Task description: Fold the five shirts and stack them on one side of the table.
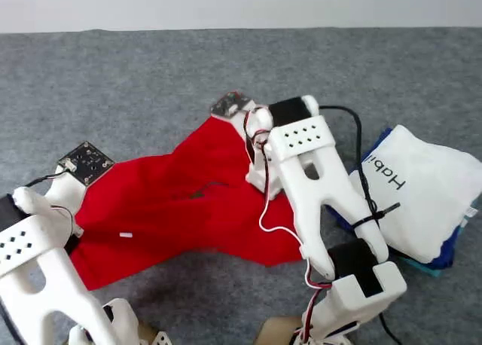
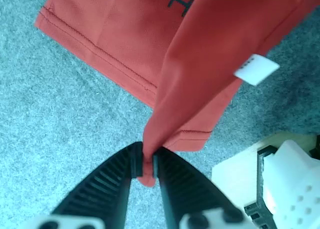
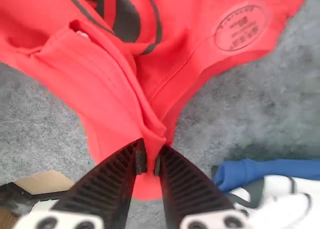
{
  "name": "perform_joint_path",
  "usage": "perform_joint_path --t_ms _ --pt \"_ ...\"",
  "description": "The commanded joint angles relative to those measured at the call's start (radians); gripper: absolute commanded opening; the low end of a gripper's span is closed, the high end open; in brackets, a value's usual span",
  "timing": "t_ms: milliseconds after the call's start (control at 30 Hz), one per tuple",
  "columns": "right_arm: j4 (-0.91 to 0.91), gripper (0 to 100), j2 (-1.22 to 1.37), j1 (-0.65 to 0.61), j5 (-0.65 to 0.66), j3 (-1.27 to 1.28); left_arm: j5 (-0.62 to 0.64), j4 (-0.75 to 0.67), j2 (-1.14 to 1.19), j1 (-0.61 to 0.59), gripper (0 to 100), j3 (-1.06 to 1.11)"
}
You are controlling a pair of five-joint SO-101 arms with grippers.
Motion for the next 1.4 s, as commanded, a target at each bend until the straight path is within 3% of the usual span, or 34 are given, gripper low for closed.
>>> perform_joint_path --t_ms 0,100,367,633,800,1033,1367 --pt "0.061 1.1 -0.045 0.001 0.008 -0.238 0.008 0.015 -0.021 -0.009 0 -0.054" --pt "0.067 1.1 -0.088 0.001 0.011 -0.382 0.063 0.015 -0.021 -0.008 0 -0.143" --pt "0.059 1.1 -0.203 0.005 0.052 -0.624 0.428 -0.078 -0.021 -0.002 0 -0.498" --pt "0.058 1.0 -0.257 0.101 0.210 -0.951 0.761 -0.138 -0.021 0.121 0 -0.785" --pt "0.058 1.0 -0.265 0.133 0.353 -1.188 0.778 -0.141 -0.021 0.215 0 -0.952" --pt "0.065 1.0 -0.278 0.197 0.448 -1.445 0.778 -0.141 -0.021 0.221 0 -1.236" --pt "0.058 1.0 -0.447 0.306 0.508 -1.464 0.776 -0.133 -0.023 0.219 0 -1.596"
